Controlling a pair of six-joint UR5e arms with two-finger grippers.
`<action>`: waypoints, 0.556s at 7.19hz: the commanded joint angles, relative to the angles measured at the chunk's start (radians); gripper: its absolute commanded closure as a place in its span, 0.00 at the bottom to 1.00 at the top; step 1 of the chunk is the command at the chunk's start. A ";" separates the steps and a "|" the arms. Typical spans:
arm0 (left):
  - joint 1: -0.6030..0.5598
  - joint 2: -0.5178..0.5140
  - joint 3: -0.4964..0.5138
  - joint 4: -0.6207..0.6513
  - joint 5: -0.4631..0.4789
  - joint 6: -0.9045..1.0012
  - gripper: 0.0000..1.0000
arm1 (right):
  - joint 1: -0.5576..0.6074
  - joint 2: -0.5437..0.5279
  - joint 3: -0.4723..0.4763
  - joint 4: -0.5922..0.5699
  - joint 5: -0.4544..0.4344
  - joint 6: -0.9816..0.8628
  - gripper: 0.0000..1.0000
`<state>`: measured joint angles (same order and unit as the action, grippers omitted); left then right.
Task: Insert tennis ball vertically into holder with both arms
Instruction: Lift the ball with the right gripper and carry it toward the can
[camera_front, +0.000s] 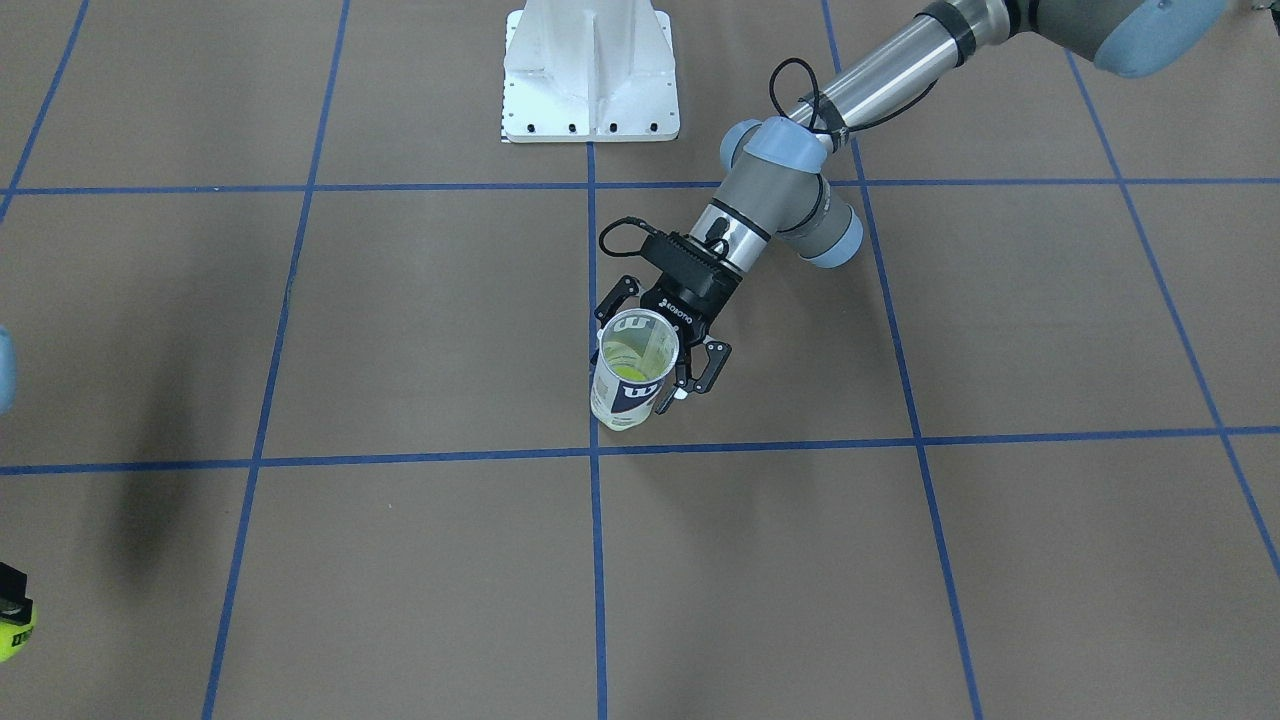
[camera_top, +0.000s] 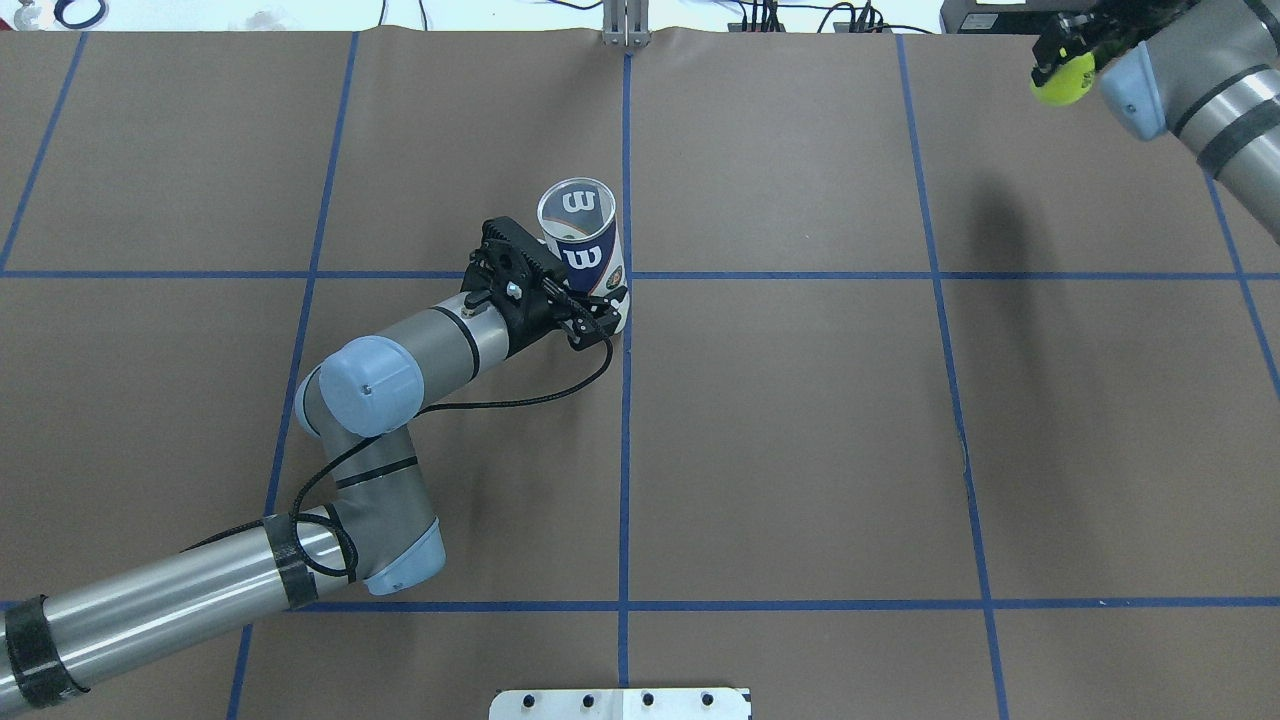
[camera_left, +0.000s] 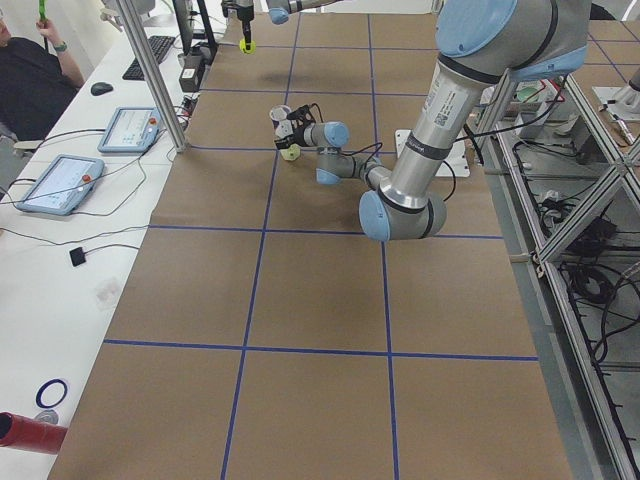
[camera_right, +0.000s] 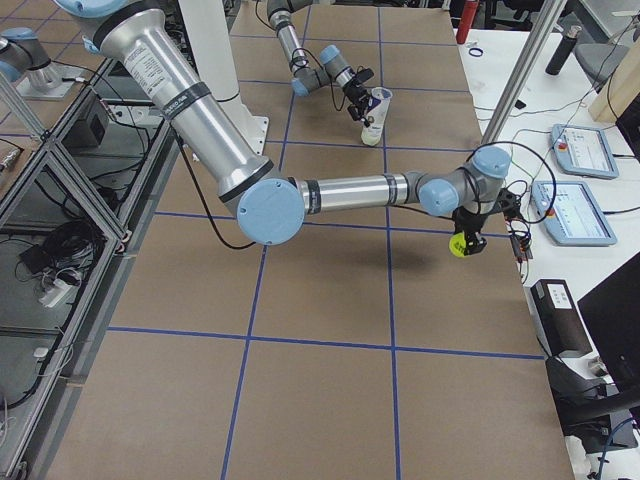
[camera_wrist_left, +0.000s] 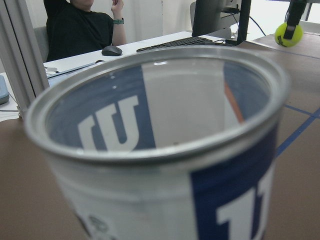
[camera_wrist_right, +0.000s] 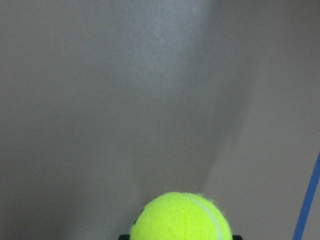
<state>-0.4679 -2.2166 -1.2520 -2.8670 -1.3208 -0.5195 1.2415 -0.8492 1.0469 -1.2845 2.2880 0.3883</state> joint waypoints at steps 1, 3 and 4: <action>0.002 -0.002 -0.001 0.000 0.000 -0.002 0.01 | -0.107 0.111 0.118 -0.018 0.067 0.374 1.00; 0.005 -0.002 -0.001 -0.002 -0.002 -0.002 0.01 | -0.169 0.169 0.236 -0.019 0.071 0.609 1.00; 0.008 -0.002 -0.003 -0.002 -0.002 -0.004 0.01 | -0.193 0.171 0.289 -0.019 0.071 0.666 1.00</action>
<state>-0.4636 -2.2181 -1.2537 -2.8680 -1.3217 -0.5219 1.0838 -0.6914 1.2647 -1.3035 2.3579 0.9520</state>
